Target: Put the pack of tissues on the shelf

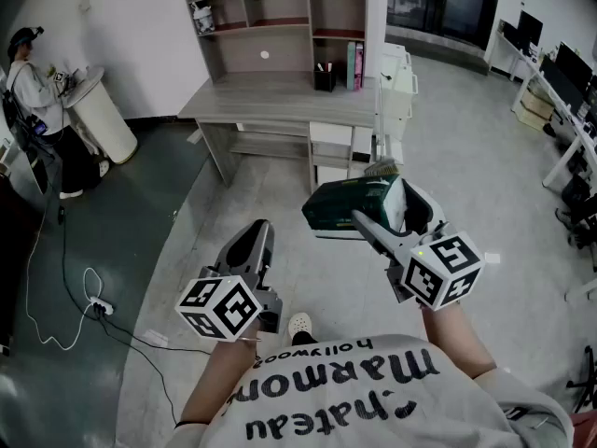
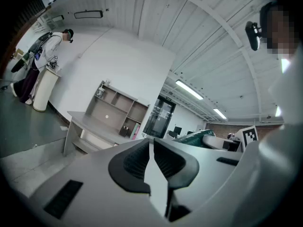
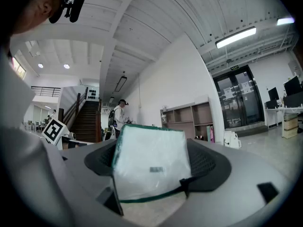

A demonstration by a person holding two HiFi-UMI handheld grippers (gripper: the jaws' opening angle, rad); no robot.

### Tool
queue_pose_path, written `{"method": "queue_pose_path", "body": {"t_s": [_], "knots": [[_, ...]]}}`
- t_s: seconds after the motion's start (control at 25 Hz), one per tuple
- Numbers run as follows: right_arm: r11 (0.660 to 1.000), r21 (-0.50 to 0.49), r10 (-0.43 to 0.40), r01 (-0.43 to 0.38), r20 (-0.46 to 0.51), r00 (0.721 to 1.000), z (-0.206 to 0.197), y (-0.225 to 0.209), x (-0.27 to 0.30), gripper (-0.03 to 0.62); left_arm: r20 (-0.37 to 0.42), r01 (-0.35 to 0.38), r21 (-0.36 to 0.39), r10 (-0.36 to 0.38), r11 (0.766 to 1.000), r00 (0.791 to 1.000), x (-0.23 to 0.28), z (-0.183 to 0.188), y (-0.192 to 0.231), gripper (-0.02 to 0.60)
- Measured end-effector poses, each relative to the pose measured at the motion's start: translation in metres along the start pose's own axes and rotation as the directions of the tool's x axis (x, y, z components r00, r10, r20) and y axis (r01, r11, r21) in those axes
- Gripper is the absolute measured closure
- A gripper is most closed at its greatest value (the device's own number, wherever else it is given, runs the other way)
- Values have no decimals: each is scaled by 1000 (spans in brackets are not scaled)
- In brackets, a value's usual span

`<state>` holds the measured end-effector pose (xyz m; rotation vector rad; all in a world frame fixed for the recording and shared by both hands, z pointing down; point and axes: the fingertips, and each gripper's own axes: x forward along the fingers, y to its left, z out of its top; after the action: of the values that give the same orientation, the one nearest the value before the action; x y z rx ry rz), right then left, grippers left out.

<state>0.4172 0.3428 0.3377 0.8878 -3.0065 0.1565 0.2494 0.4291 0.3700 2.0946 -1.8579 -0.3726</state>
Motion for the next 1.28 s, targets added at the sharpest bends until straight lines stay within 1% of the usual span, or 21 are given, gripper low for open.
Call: {"method": "queue_pose_path", "body": {"t_s": [0.16, 0.28, 0.52, 0.72, 0.8, 0.88, 1.04, 1.12, 1.2, 1.28], "knots": [[1000, 1, 1, -1, 2, 1000, -6, -5, 5, 160, -2, -6, -6, 6, 1000, 1000, 5, -7, 7, 540], [1000, 8, -1, 1, 3, 1000, -9, -9, 19, 160, -2, -13, -12, 13, 1000, 1000, 14, -6, 20, 540], [1000, 27, -8, 8, -8, 1000, -5, -19, 73, 160, 11, -20, -29, 20, 999, 1000, 41, 19, 63, 540], [998, 68, -7, 5, 24, 1000, 7, -22, 120, 160, 37, -9, -35, 11, 999, 999, 65, 46, 99, 540], [998, 69, -9, 6, 37, 999, 16, -23, 138, 160, 42, -1, -31, 2, 1000, 999, 77, 59, 112, 540], [998, 69, -6, 2, 54, 999, 27, -24, 154, 160, 47, 15, -22, -14, 1000, 999, 88, 75, 121, 540], [995, 104, -4, -6, 90, 996, 39, -25, 184, 160, 49, 47, -5, -47, 999, 998, 105, 100, 140, 540], [996, 90, -7, -3, 106, 994, 42, -24, 196, 160, 47, 59, 8, -59, 998, 997, 110, 108, 151, 540], [998, 62, -19, 11, 114, 993, 44, -26, 205, 160, 48, 53, 53, -55, 997, 997, 114, 112, 162, 548], [998, 51, -31, 26, 102, 994, 40, -29, 214, 161, 43, 28, 97, -32, 995, 999, 117, 110, 173, 555]]}}
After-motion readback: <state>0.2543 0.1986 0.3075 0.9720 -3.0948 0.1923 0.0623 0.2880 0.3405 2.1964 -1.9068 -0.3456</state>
